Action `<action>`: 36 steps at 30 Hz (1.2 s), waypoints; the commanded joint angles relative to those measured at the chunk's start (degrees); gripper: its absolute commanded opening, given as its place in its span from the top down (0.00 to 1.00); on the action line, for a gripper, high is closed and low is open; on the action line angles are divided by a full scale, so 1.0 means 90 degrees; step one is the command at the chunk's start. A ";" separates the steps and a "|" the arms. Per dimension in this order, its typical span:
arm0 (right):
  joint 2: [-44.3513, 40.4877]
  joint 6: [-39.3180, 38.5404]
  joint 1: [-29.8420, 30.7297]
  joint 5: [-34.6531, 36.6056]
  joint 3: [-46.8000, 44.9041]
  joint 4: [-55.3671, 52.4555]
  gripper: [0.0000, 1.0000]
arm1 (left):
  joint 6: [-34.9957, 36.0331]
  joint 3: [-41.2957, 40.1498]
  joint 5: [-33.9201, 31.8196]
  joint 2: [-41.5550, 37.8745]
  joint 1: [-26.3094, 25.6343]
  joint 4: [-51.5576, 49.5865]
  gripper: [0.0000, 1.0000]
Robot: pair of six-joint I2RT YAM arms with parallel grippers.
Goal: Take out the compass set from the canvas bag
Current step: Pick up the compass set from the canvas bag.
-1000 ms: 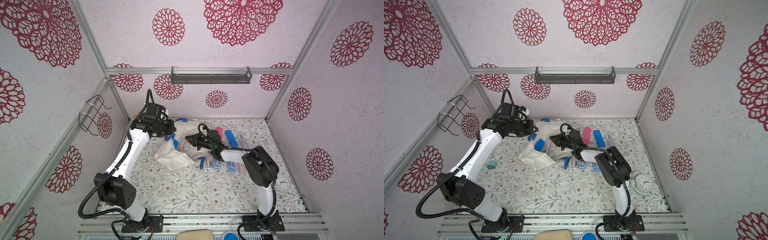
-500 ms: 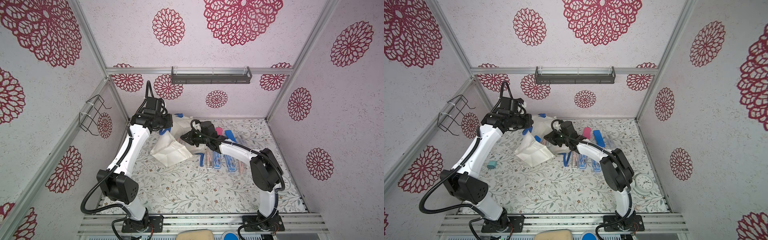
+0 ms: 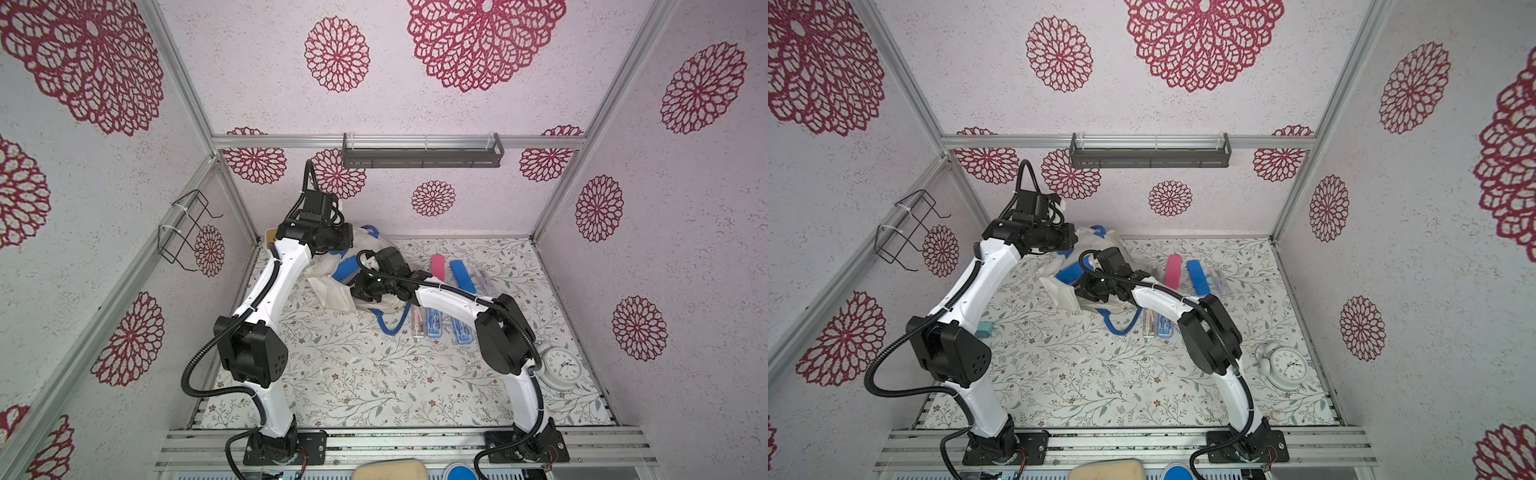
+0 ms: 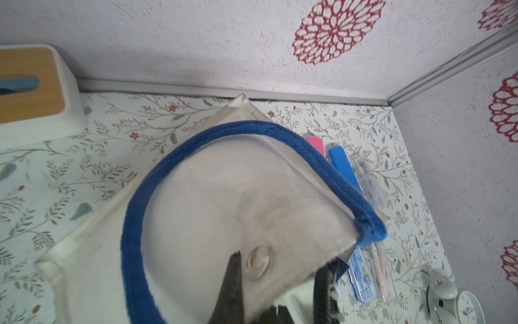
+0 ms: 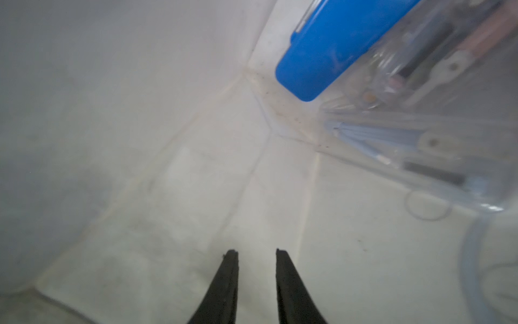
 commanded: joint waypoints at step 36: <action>0.0816 0.2393 -0.0551 -0.0115 -0.1863 0.3012 0.36 | -0.0810 -0.1275 0.0755 -0.1128 -0.0706 0.0876 1.00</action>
